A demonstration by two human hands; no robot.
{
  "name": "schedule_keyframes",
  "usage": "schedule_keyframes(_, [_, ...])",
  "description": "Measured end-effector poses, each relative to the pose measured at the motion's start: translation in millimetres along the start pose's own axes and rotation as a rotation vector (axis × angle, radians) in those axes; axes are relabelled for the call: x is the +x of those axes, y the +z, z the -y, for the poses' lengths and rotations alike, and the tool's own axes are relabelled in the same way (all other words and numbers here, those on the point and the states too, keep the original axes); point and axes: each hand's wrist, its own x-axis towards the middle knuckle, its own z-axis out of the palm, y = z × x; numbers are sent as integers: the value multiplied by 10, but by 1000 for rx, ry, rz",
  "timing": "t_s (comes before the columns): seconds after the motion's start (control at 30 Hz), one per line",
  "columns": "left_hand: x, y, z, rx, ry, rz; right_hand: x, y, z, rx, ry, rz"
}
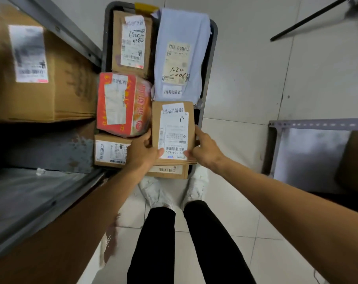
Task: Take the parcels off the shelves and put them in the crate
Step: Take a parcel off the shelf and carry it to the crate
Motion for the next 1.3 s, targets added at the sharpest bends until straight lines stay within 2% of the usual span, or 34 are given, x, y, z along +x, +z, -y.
schedule_keyframes(0.1, [191,-4,-12,17,8,3,192,-1,58,31,11,0])
schedule_keyframes(0.23, [337,-42,35,52,18,26,263,119,59,44,-20,-86])
schedule_keyframes(0.4, [375,-56,166,-18,89,22,299,274,-9,82,-60,-169])
schedule_keyframes(0.57, [441,-33,198,25,120,30,329,279,37,51,-44,-154])
schedule_keyframes(0.83, [461,-268,103,42,59,42,303,245,215,95,46,-32])
schedule_keyframes(1.07, [540,-174,129,171,34,-7,383,294,181,109,80,-29])
schedule_keyframes(1.3, [579,-177,74,199,33,20,440,304,189,63,96,-42])
